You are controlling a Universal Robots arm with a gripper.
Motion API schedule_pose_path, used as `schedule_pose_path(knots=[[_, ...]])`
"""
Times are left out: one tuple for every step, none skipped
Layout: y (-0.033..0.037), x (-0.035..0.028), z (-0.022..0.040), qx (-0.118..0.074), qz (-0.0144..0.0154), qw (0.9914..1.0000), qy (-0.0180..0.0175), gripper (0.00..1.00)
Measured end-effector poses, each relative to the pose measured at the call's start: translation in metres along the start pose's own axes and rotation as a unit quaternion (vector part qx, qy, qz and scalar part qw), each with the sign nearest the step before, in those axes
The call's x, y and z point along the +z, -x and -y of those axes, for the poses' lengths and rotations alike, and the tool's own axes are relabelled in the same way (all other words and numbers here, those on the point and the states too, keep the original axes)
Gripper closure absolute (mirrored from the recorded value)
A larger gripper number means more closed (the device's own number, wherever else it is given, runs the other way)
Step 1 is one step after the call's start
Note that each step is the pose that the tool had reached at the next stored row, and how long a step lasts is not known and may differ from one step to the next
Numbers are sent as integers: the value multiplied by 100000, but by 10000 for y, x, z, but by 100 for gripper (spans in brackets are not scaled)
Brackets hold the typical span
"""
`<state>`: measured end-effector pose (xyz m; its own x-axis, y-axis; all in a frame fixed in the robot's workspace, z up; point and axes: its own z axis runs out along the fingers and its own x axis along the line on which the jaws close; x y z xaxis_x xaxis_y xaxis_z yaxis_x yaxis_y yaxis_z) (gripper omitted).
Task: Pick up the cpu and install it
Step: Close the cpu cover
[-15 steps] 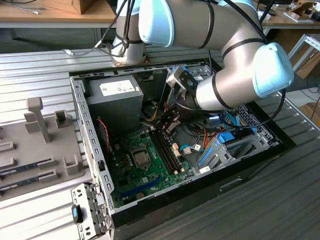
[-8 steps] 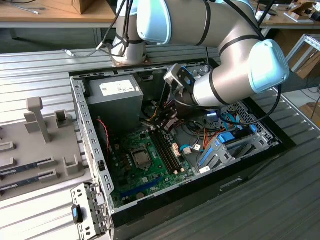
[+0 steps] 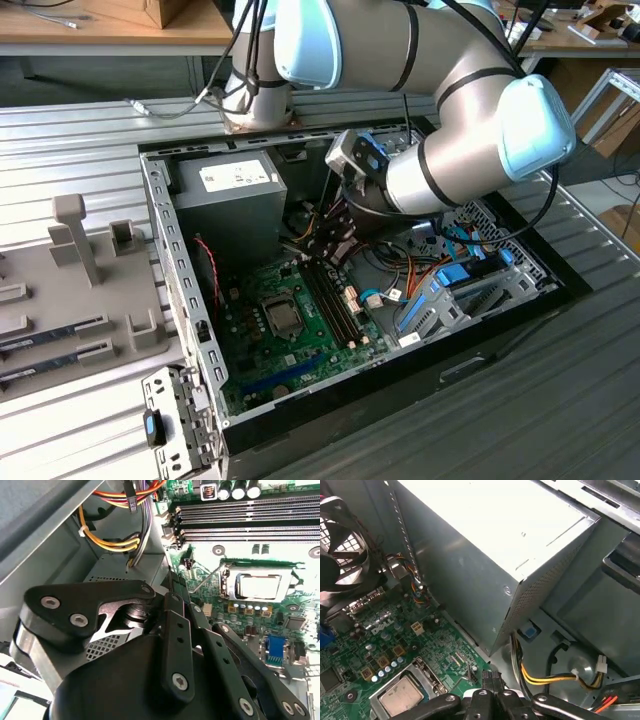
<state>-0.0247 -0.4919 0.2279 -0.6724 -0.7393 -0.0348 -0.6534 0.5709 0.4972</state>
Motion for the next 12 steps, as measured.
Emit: schedule_pose_path(knots=[[0, -2, -3, 283, -534, 99996, -658, 89], [0, -2, -6, 714, -1354, 99974, -1667, 89], [1, -1, -7, 987, -1882, 99951, -2294, 89], [2, -1, -7, 1191, -2270, 99931, -2695, 89], [1, -1, -6, 1200, -2289, 99930, -2713, 89], [1, -1, -6, 1201, -2289, 99929, -2740, 89], [0, -1, -8, 1064, -2011, 99926, -3109, 89], [-3, 2, -11, 498, -992, 99897, -4397, 89], [-4, 3, -12, 257, -565, 99874, -4970, 89], [-6, 4, -14, -35, -42, 99839, -5675, 89], [-9, 6, -17, -476, 757, 99764, -6806, 89], [-14, 8, -21, -1131, 1935, 99614, -8492, 89]])
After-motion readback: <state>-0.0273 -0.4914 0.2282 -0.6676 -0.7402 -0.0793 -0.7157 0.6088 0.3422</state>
